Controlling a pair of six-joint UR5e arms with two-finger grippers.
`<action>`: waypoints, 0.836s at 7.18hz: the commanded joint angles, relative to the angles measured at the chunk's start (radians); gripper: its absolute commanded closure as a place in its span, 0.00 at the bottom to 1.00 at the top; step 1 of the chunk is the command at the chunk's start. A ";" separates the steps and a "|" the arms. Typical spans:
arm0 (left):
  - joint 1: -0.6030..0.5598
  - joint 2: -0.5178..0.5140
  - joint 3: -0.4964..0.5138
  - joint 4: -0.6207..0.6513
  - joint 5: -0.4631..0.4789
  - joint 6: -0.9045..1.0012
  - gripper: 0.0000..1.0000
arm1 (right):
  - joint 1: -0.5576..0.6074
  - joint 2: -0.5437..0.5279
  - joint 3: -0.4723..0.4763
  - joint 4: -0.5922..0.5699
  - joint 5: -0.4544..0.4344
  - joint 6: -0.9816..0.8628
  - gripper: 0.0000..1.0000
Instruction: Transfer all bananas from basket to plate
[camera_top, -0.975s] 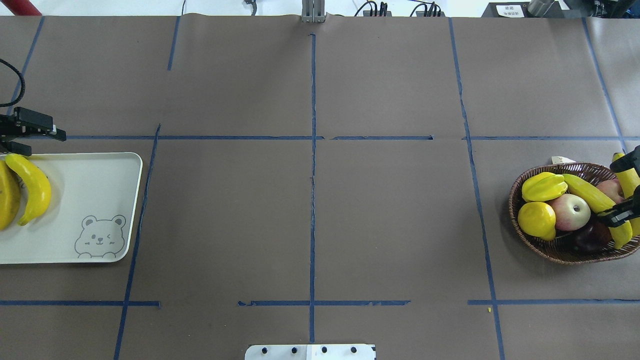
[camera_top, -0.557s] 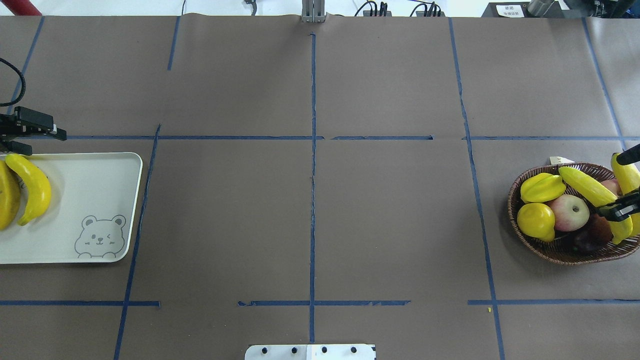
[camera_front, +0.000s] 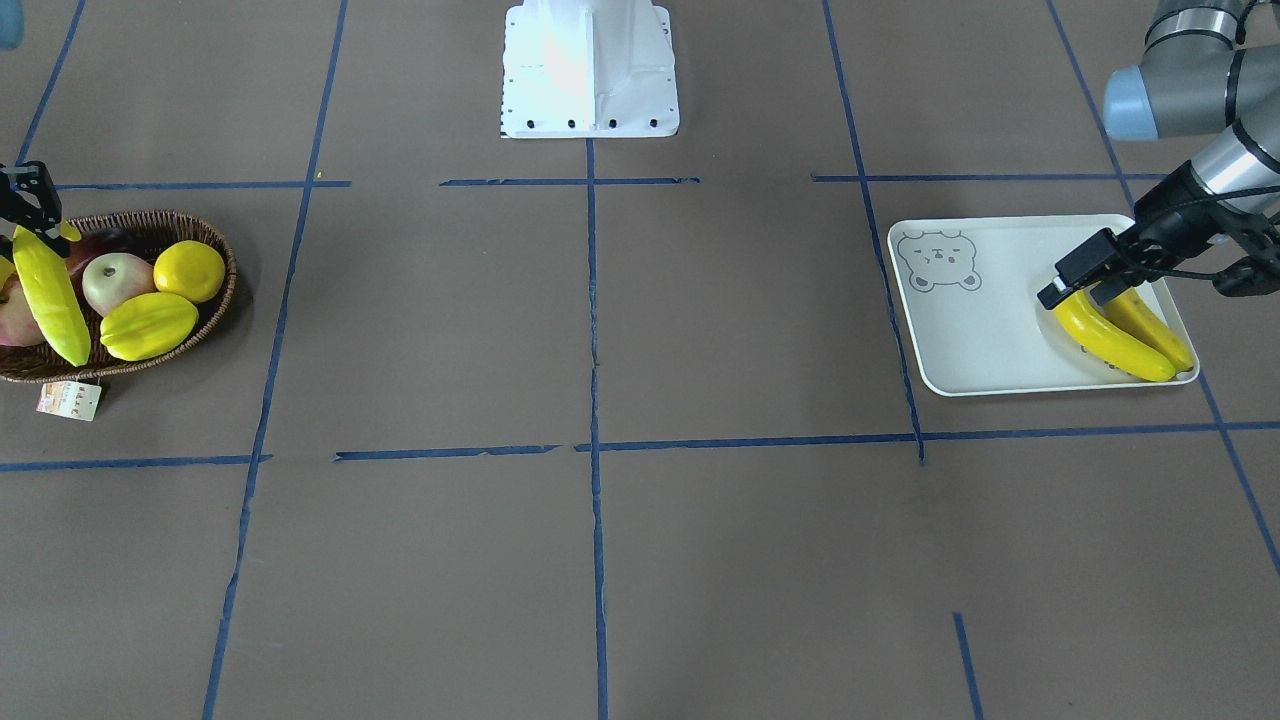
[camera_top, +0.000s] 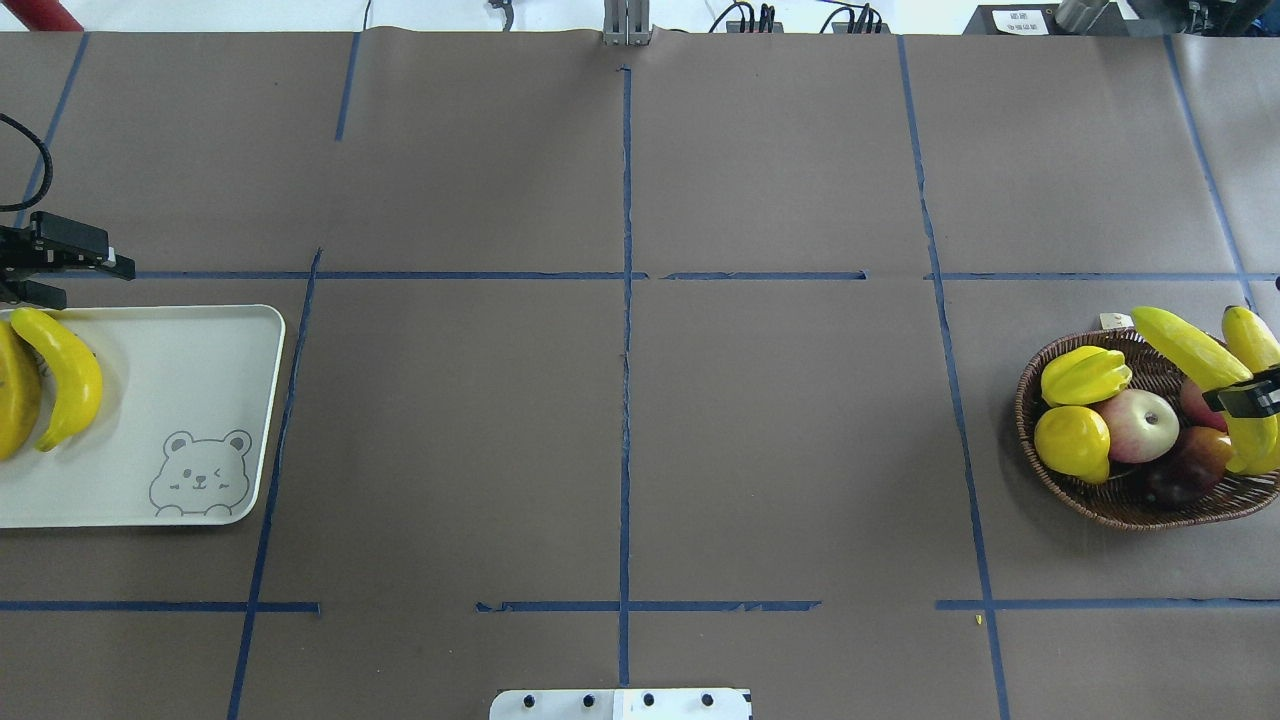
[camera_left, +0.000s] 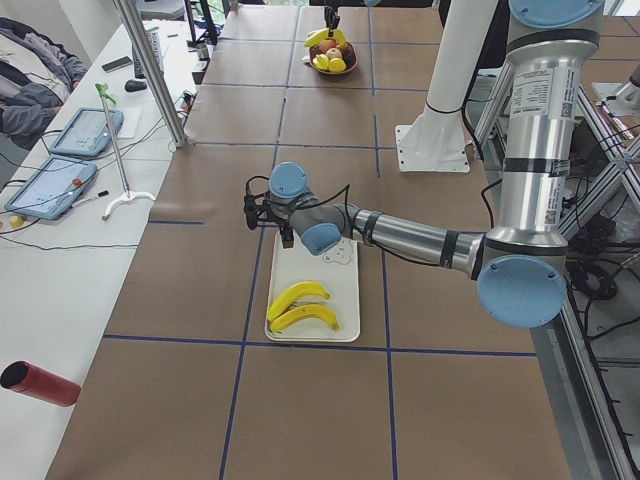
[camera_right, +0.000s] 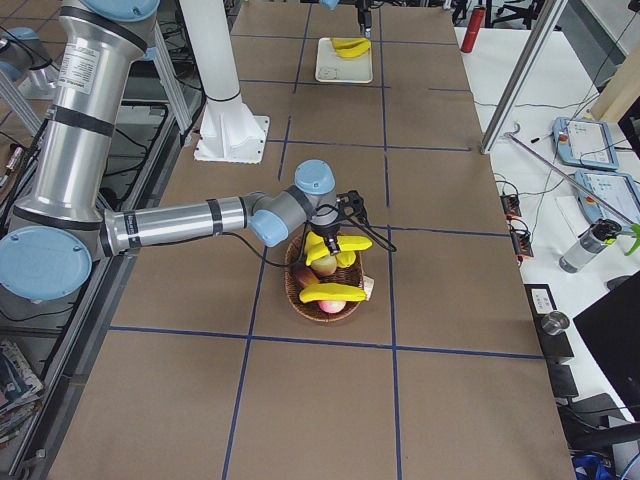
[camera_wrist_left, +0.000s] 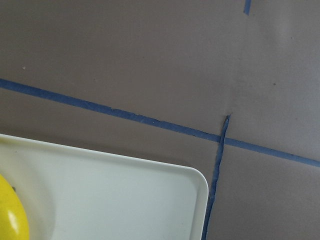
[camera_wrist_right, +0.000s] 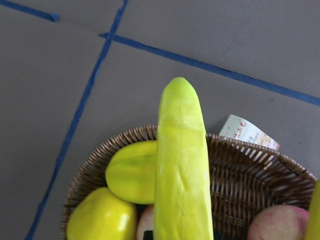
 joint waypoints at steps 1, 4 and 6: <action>0.004 -0.053 0.000 -0.004 -0.003 -0.010 0.00 | -0.003 0.156 -0.021 0.007 0.046 0.255 0.95; 0.044 -0.161 -0.001 -0.004 -0.001 -0.129 0.00 | -0.202 0.389 -0.028 0.016 0.002 0.639 0.92; 0.111 -0.272 0.004 -0.008 0.001 -0.303 0.00 | -0.358 0.544 -0.031 0.015 -0.162 0.846 0.92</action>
